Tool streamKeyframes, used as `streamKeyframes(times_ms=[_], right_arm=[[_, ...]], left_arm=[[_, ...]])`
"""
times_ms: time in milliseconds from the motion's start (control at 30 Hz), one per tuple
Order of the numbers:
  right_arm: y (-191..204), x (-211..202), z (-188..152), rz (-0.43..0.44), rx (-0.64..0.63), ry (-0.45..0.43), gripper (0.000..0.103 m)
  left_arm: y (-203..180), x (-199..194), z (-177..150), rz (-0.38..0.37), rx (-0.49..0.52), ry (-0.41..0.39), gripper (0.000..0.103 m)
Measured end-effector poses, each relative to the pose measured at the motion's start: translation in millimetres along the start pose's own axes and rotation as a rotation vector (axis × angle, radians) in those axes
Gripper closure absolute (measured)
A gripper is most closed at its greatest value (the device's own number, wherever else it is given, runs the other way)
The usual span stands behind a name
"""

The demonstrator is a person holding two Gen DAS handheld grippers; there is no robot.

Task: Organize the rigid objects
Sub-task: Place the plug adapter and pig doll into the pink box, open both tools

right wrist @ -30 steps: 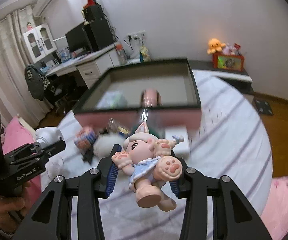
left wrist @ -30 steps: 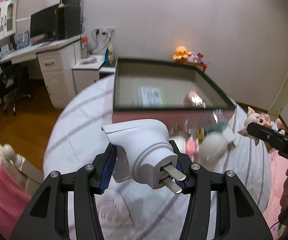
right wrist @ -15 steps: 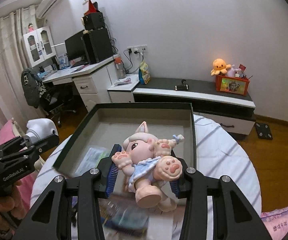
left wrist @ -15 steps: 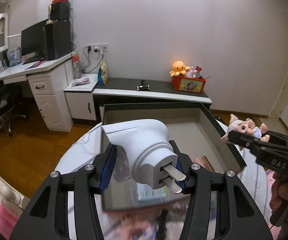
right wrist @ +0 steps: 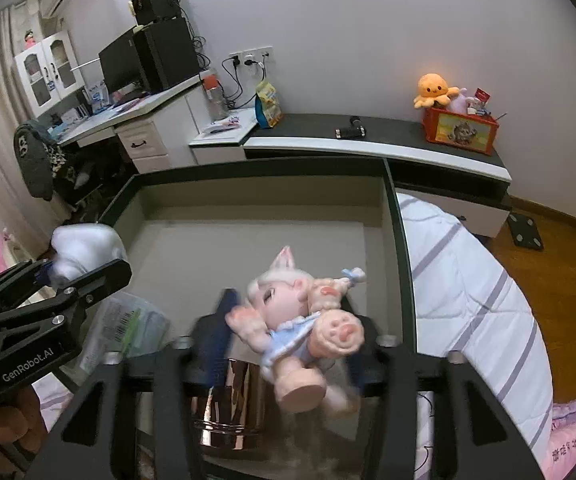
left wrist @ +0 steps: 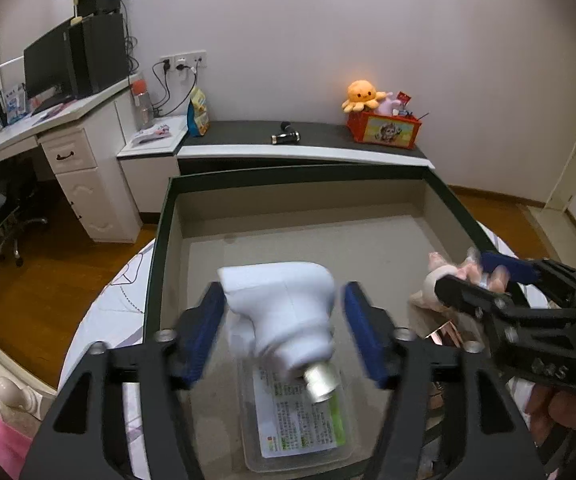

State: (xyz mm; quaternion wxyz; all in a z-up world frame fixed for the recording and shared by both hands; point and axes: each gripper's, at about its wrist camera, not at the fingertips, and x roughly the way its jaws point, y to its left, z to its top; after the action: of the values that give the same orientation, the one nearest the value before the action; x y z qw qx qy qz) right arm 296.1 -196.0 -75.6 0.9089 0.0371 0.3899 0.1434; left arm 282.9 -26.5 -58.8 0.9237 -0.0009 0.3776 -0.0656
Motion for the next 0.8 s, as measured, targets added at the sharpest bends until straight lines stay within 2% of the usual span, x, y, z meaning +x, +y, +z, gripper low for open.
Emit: streamKeyframes(times_ms=[33, 100, 200, 233, 567, 800], right_arm=[[0, -3, -1, -0.006, -0.001, -0.010, 0.018], [3, -9, -2, -0.003, -0.007, -0.017, 0.018], [7, -17, -1, -0.024, -0.009, -0.030, 0.010], [8, -21, -2, -0.029, -0.008, -0.036, 0.000], [25, -69, -18, -0.015, 0.018, -0.113, 0.000], [34, -105, -39, -0.026, 0.030, -0.159, 0.000]], left_arm=[[1, -4, -1, 0.006, -0.005, -0.013, 0.016], [5, -14, -3, 0.014, -0.017, -0.049, 0.006], [10, -29, -6, 0.019, -0.028, -0.079, 0.001], [12, -36, -8, 0.025, -0.033, -0.093, 0.000], [22, -98, -35, 0.038, -0.064, -0.164, 0.000], [20, -130, -61, 0.059, -0.076, -0.167, 0.000]])
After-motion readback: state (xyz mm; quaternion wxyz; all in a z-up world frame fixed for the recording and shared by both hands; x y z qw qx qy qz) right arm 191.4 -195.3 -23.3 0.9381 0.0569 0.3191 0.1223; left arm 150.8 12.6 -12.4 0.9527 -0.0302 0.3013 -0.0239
